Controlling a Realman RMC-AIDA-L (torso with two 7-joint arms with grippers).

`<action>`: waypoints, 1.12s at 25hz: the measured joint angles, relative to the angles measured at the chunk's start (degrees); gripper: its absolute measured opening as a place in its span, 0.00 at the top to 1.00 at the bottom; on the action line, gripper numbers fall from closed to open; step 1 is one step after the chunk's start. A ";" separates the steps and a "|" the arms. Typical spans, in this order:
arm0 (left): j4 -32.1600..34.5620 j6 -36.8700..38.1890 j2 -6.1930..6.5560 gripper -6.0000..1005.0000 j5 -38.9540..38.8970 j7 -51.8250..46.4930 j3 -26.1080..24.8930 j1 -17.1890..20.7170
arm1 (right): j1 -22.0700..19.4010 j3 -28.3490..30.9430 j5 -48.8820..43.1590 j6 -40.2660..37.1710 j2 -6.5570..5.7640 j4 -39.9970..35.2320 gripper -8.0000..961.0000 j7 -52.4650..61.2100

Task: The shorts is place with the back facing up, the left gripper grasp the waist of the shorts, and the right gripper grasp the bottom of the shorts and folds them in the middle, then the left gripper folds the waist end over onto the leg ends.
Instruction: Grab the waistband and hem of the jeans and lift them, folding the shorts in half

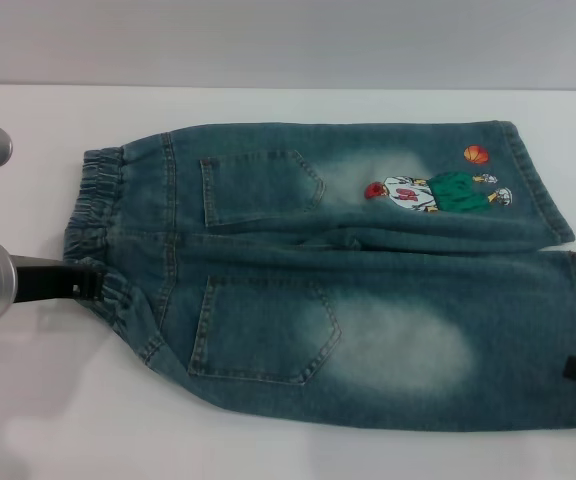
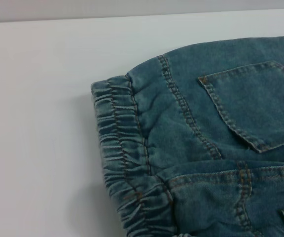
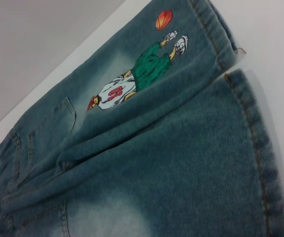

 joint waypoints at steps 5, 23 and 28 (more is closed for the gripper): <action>0.00 0.00 0.00 0.96 0.03 0.00 0.00 0.00 | 0.11 0.36 -0.12 -0.04 -0.08 -0.16 0.27 -0.02; 0.27 0.01 0.00 0.96 0.07 -0.01 0.00 -0.18 | 1.35 0.37 -0.22 -0.74 -0.27 -2.42 0.27 -0.23; 0.27 0.04 0.00 0.96 0.10 0.00 0.00 -0.18 | 2.24 0.15 -0.30 -0.79 -0.19 -3.12 0.27 -0.36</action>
